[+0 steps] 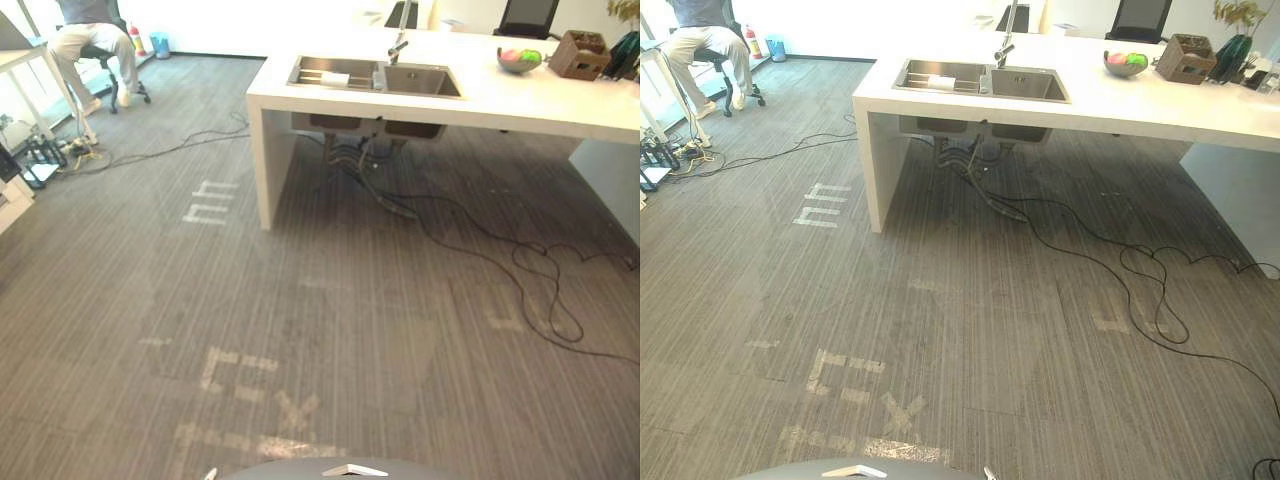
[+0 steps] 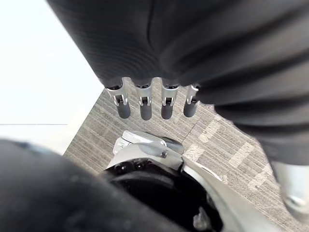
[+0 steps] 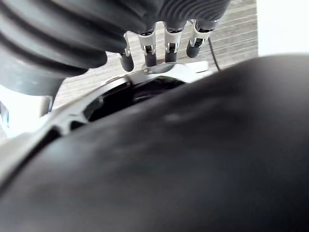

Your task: Walk over to the sink, pick up the cup, carry it to the dishwasher, place the cup inside the dishwasher, then close the dishwasher door

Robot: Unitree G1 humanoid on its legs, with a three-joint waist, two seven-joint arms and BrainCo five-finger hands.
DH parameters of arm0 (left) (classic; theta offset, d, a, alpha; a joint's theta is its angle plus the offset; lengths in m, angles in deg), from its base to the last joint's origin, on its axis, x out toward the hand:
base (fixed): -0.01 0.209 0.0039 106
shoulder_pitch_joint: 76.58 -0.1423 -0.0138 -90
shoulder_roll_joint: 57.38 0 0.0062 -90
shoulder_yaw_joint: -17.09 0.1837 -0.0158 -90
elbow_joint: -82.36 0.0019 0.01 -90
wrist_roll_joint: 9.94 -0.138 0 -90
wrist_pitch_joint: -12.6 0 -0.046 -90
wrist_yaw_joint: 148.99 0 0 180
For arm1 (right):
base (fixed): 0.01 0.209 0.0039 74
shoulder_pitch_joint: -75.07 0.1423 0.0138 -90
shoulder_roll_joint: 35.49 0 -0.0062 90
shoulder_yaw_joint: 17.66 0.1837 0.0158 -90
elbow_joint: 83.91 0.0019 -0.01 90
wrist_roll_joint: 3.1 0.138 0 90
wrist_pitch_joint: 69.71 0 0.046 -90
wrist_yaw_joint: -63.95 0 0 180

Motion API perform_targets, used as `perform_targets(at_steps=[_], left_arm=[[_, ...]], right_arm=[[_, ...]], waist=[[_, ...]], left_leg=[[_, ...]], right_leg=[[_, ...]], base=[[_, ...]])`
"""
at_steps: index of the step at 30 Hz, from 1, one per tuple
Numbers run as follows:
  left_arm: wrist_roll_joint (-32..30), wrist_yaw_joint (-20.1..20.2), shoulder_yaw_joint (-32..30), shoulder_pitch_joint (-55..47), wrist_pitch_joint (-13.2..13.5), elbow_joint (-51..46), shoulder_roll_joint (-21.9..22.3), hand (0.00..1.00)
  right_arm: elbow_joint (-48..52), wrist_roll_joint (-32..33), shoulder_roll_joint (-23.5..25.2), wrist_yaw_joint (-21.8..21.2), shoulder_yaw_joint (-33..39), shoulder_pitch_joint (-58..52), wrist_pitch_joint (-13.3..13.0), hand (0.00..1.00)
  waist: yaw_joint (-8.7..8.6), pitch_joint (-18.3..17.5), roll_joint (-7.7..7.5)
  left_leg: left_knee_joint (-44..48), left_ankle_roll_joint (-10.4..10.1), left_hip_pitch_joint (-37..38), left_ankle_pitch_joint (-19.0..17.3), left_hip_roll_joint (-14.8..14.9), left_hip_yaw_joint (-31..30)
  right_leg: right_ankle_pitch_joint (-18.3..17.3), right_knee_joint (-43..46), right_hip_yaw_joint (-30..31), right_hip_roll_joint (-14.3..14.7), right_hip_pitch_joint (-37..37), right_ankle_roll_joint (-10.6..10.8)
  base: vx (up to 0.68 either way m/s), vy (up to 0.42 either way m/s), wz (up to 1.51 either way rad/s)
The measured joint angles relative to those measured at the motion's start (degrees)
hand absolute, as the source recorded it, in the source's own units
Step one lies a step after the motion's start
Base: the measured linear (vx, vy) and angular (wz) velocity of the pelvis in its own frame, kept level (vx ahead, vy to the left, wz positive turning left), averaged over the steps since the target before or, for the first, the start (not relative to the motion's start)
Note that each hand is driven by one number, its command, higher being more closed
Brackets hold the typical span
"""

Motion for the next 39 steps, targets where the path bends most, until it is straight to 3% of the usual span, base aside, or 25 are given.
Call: perform_targets(at_steps=[4, 7, 18, 27, 31, 35, 39], left_arm=[[-3.11, -1.46, 2.03, 0.23, 4.86, -0.06, -0.12, 0.00], [-7.01, -1.91, 4.10, 0.41, 9.70, -0.14, -0.16, 0.00], [-12.63, -9.51, 5.85, 0.30, 18.33, -0.11, 0.41, 0.00], [-13.24, -13.65, 5.78, 0.05, 24.23, -0.13, 0.40, 0.00], [-12.31, -15.17, 5.73, -0.02, 24.44, -0.15, 0.50, 0.00], [-8.62, -15.04, 5.01, -0.43, 21.63, -0.17, 0.56, 0.00], [-9.09, -14.48, 3.87, -0.53, 21.75, -0.16, 0.78, 0.00]], right_arm=[[0.00, 0.13, -0.08, 0.14, -1.27, 0.29, -2.55, 0.00], [0.03, 2.92, -0.20, 0.03, -1.28, 0.67, -0.86, 0.00], [-0.01, 3.18, -1.27, -2.30, -2.67, 1.27, 0.33, 0.00], [-0.20, 2.67, -1.21, -2.61, -5.40, 2.06, -2.32, 0.00], [-0.55, 2.79, -1.20, -2.71, -5.91, 1.97, -4.03, 0.00], [-0.68, 3.40, -1.21, -2.75, -6.37, 1.70, -5.16, 0.00], [-0.67, 5.31, -1.21, -2.79, -7.04, 0.83, -6.48, 0.00]], waist=[[-0.34, 0.84, -0.46], [-0.49, 1.21, -0.44], [-0.94, 1.53, -0.69], [-0.84, 2.28, -1.38], [-0.78, 2.33, -1.46], [-0.66, 2.33, -1.47], [-0.63, 2.42, -1.57]], left_leg=[[-0.04, -0.14, 0.85, 0.09, 0.01, -0.48], [-0.05, -0.47, 0.98, -0.07, -0.02, -0.52], [-0.06, -0.57, 0.90, -0.18, 0.00, -0.25], [-0.05, -0.62, 1.05, -0.20, 0.16, 0.56], [-0.05, -0.61, 1.11, -0.20, 0.14, 0.70], [-0.05, -0.67, 1.20, -0.23, 0.13, 0.46], [-0.05, -0.65, 1.49, -0.22, -0.12, -0.74]], right_leg=[[-0.04, -0.14, -0.51, 0.02, 1.09, 0.05], [-0.13, -0.85, -0.74, 0.00, 1.51, 0.30], [0.37, -1.52, -1.03, 0.02, 1.68, 0.15], [0.53, -1.26, -0.31, 0.14, 1.64, -0.08], [0.54, -1.27, -0.10, 0.13, 1.63, -0.08], [0.51, -1.46, -0.32, 0.13, 1.65, -0.06], [0.32, -1.21, -1.27, -0.05, 2.32, 0.16]], base=[[-0.05, -0.012, 0.06], [-0.08, 0.000, 0.03], [-0.02, 0.000, -0.01], [-0.01, -0.005, -0.03], [-0.02, -0.009, -0.03], [-0.02, -0.009, 0.03], [0.00, -0.002, 0.12]])
